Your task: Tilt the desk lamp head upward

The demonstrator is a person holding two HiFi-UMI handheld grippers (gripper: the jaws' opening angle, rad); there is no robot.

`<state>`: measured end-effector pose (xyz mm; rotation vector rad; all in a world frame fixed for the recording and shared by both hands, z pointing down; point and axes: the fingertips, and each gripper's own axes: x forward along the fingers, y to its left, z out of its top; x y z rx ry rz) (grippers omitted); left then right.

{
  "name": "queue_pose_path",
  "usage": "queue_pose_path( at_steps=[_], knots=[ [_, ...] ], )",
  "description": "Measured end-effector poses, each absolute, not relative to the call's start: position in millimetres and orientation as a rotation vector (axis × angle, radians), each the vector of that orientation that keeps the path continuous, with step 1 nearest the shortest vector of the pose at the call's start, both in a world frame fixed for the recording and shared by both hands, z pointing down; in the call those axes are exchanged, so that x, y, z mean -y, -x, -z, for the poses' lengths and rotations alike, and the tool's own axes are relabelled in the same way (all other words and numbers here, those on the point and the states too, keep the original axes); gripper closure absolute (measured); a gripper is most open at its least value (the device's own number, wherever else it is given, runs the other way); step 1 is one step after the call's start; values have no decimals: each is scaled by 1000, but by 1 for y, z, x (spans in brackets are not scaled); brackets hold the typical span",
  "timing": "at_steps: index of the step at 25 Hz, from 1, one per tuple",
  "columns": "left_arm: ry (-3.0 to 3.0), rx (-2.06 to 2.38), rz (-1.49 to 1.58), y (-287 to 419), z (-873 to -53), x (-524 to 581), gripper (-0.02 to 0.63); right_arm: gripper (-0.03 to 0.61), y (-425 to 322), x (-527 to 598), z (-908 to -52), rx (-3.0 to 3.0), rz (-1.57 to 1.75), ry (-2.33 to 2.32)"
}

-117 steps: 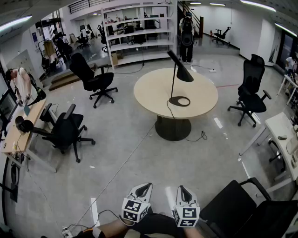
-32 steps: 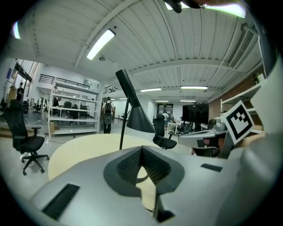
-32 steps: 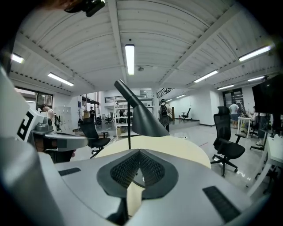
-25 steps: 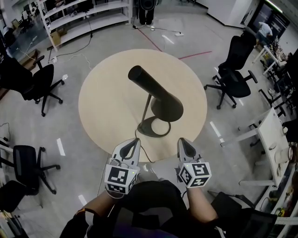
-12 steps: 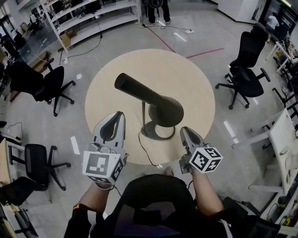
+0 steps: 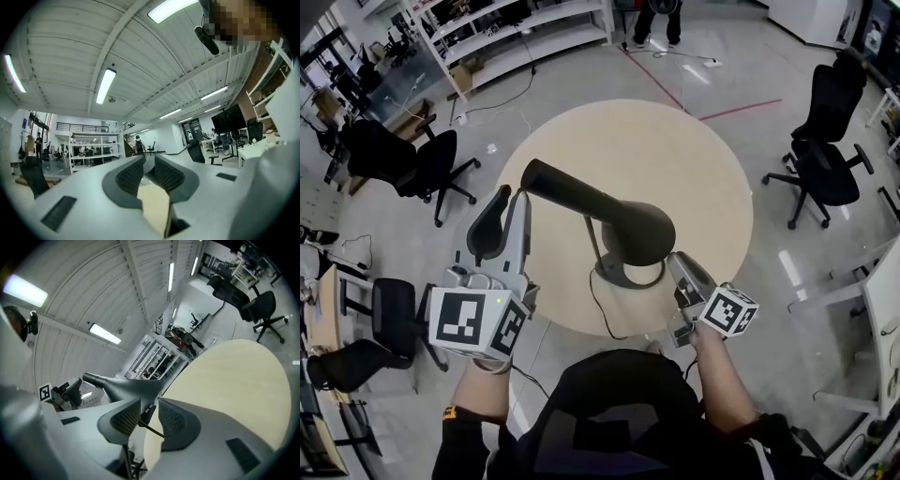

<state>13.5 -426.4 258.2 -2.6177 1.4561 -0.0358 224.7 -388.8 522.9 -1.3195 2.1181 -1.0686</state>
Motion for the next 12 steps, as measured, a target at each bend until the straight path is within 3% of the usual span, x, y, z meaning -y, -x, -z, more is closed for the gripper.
queue_pose_path(
  at_steps=[12],
  knots=[
    [2562,-1392,201,-70,-239,469,485,477,-231,408,-519,-1901,1210,808]
  ],
)
